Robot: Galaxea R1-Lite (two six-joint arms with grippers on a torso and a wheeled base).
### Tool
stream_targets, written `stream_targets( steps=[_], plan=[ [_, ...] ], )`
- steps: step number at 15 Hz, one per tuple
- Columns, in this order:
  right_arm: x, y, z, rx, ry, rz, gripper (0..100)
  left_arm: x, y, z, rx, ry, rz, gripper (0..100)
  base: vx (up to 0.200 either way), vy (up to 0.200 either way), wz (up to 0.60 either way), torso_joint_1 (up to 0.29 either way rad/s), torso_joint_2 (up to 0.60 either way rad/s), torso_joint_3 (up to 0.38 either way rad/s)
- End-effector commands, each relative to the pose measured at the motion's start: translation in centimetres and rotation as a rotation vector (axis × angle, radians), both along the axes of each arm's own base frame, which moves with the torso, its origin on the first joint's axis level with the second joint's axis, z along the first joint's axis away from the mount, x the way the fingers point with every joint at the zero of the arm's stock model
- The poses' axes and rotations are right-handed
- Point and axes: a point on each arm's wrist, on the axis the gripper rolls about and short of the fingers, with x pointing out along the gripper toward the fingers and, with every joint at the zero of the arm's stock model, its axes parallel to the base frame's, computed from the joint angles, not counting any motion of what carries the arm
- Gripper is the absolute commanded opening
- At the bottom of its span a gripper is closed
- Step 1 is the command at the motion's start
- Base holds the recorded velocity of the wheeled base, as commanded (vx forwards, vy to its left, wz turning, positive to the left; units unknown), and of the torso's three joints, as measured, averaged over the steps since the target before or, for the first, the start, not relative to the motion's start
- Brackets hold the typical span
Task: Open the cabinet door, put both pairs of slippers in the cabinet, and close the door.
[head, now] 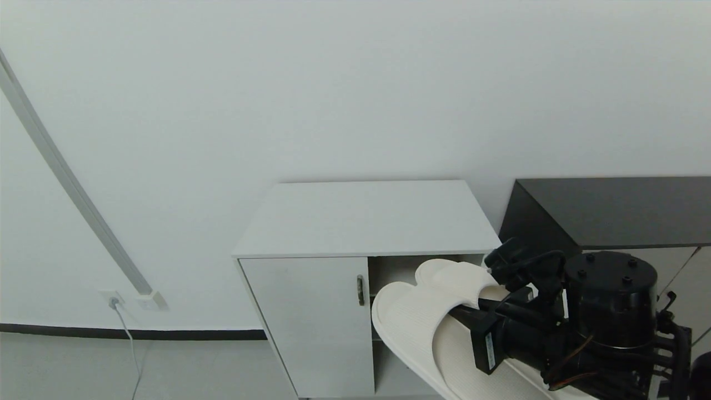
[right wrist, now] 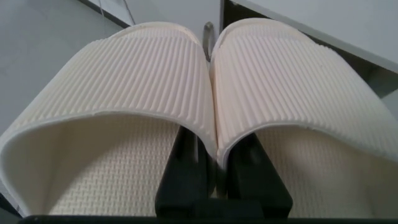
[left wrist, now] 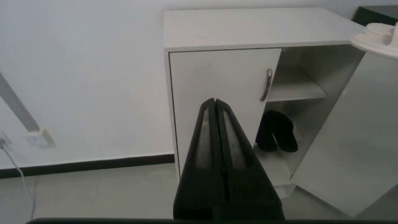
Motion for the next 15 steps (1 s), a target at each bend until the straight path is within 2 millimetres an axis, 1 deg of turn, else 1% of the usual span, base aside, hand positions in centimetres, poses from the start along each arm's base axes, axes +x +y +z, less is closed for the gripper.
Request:
stream_targets(
  steps=[1, 15],
  plan=[
    [0.02, 0.08, -0.23, -0.005, 0.006, 0.003, 0, 0.01, 0.00, -0.02, -0.001, 0.003, -0.001, 0, 0.000, 0.000, 0.00, 0.000, 0.00, 0.000],
    [0.13, -0.03, -0.55, -0.005, 0.006, -0.002, 0, 0.00, 0.00, -0.01, 0.001, 0.000, 0.000, 0, 0.000, 0.000, 0.00, 0.000, 0.00, 0.000]
  ],
)
